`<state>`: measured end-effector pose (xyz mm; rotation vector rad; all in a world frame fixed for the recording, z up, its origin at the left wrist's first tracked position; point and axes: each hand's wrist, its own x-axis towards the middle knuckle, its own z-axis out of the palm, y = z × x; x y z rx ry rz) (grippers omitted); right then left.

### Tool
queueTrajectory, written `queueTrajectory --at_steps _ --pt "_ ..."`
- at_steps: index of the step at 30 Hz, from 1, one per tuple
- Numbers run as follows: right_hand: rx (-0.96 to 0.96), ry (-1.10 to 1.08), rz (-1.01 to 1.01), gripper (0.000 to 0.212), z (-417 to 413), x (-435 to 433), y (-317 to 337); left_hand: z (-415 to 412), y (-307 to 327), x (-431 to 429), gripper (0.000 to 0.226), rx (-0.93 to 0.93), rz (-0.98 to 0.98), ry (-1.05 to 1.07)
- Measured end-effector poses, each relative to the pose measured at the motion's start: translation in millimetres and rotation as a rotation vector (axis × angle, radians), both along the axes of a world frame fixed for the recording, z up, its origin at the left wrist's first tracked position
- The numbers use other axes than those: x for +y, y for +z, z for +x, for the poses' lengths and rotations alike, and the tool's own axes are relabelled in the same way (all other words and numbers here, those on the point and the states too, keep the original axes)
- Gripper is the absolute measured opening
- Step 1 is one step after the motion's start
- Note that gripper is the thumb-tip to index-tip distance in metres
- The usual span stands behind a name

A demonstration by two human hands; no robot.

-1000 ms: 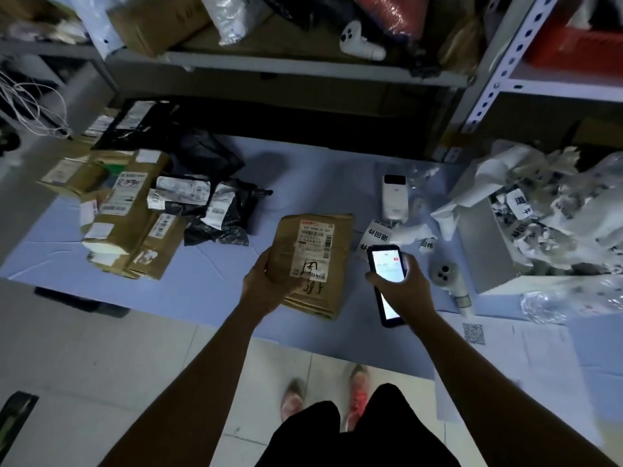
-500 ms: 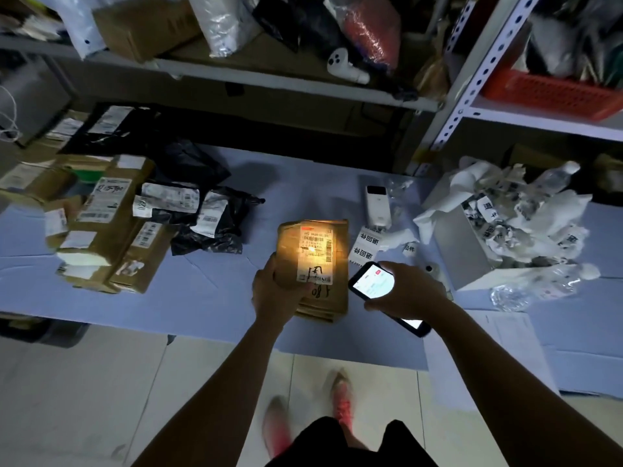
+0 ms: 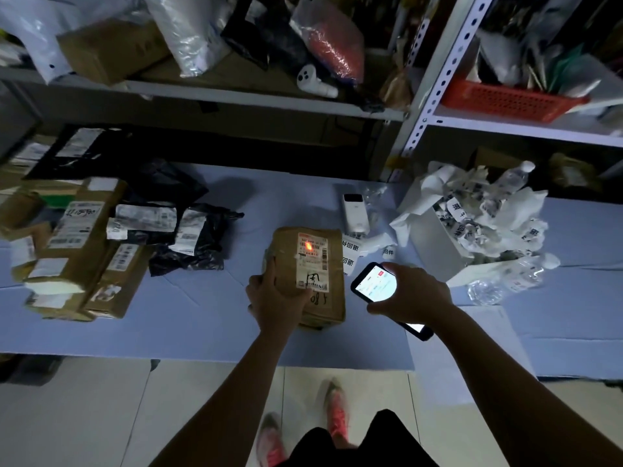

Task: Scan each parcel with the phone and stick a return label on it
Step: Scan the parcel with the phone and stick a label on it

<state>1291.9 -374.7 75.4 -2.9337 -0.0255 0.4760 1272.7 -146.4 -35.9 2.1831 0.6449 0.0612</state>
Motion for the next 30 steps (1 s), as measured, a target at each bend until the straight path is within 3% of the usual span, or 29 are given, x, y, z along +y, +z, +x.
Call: queueTrajectory --at_steps 6,13,16,21,25,30 --pt "0.06 -0.04 -0.037 0.086 1 -16 2 1 6 -12 0.11 -0.015 0.042 -0.003" --pt "0.022 -0.151 0.1 0.075 9 -25 -33 10 2 1 0.108 0.028 -0.007 -0.027" --pt "0.0 -0.257 0.16 0.07 8 -27 -69 10 -7 20 0.097 0.003 -0.17 -0.061" --pt "0.067 -0.325 0.128 0.089 9 -28 -130 6 -12 30 0.069 0.0 -0.227 -0.048" --pt "0.066 -0.338 0.098 0.086 17 -26 -162 20 -2 34 0.051 -0.02 -0.12 -0.075" --pt "0.058 -0.312 0.059 0.082 30 -23 -183 57 7 36 0.073 0.049 0.077 -0.16"
